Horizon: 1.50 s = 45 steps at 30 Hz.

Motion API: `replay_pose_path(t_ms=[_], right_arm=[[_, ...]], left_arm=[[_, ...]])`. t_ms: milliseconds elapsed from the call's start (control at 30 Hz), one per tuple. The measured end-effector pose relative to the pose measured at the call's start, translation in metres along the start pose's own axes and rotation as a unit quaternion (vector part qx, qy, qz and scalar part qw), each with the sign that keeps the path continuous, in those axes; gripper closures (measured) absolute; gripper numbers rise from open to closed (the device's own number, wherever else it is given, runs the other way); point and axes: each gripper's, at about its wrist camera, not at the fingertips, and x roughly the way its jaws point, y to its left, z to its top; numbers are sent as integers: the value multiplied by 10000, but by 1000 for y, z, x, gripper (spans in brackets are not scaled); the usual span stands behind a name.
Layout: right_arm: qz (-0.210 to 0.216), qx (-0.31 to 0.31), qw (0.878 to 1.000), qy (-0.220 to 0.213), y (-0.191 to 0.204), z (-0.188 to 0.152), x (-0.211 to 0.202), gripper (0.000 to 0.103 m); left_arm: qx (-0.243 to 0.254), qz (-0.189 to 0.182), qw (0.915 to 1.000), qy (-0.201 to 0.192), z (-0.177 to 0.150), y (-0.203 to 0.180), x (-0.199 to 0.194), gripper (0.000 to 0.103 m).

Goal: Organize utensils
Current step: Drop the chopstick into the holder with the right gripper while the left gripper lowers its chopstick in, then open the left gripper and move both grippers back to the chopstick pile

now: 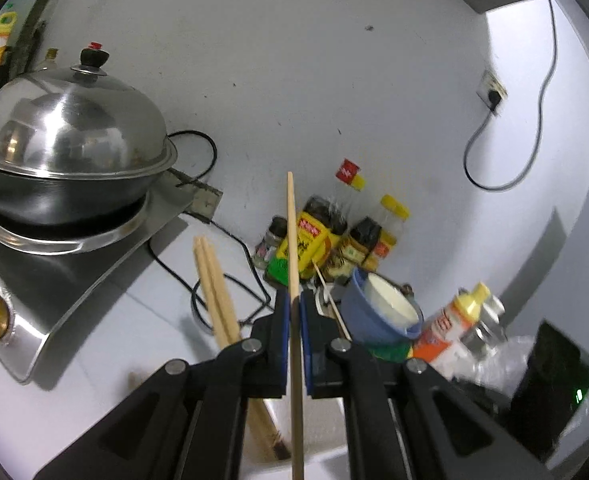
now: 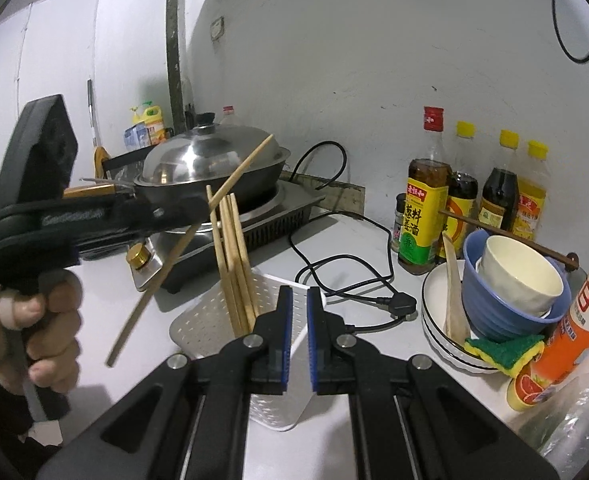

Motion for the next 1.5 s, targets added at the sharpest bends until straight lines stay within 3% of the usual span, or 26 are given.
replay_pose_path(t_ms=[233,467,633,900,1000,1067,1500], right_arm=[[31,161,9999,39,-16,-2,-3,97],[25,302,9995,-13,-30,-5,-9,97],[50,317,9995,-29,-31,-8,-10,97],[26,290,9996,-70,-25,-8,-15,97],[-32,320,9995,-49,-22,-9,-18,96],[-79,345,9994,-26,-21,-10,-19,96],[-328,334,9989,103,7,-16,-31,92]], left_arm=[[-522,353,9970,-459,-2,-1,30,98],[-561,769,9904,-999,-10,-9,43,98],[-351,930,9918,-809,-22,-14,50,98],[-142,861,9956,-355,-36,-18,44,98],[-77,818,9963,-263,-38,-18,37,90],[-64,796,9965,-264,-39,-18,30,75],[90,716,9972,-169,-44,-7,-18,71]])
